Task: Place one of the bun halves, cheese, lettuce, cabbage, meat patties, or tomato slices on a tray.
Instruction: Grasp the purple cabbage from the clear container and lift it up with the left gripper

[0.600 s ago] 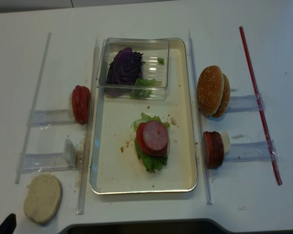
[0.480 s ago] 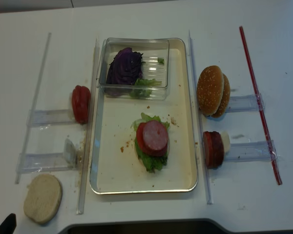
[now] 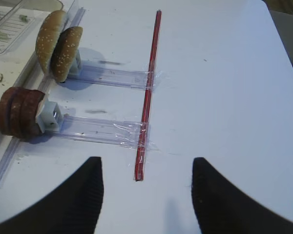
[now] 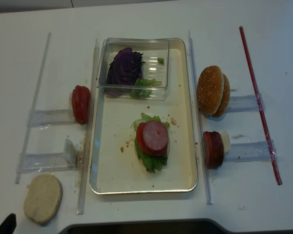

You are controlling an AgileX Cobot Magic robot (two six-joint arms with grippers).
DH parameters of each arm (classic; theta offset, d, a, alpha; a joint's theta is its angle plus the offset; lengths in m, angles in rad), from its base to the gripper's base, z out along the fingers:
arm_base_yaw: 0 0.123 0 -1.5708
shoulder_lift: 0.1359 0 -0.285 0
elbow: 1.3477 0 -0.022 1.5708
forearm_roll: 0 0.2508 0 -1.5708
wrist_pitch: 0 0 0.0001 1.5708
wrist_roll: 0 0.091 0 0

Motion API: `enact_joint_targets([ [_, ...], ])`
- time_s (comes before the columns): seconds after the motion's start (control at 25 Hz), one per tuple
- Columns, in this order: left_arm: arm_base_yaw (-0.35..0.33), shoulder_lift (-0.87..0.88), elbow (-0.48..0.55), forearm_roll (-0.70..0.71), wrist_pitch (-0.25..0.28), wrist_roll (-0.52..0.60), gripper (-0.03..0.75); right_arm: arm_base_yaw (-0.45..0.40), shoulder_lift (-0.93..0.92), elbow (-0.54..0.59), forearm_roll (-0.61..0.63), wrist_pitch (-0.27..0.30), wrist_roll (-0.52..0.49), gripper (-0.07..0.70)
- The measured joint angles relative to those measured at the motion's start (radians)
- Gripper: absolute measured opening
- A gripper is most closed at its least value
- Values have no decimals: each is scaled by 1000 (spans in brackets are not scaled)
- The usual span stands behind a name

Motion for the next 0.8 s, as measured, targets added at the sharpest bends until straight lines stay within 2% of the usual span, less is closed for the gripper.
enact_joint_targets([
  [0.8,0,0,0,0,0,0,295,0,0,0,0,0,0,428],
])
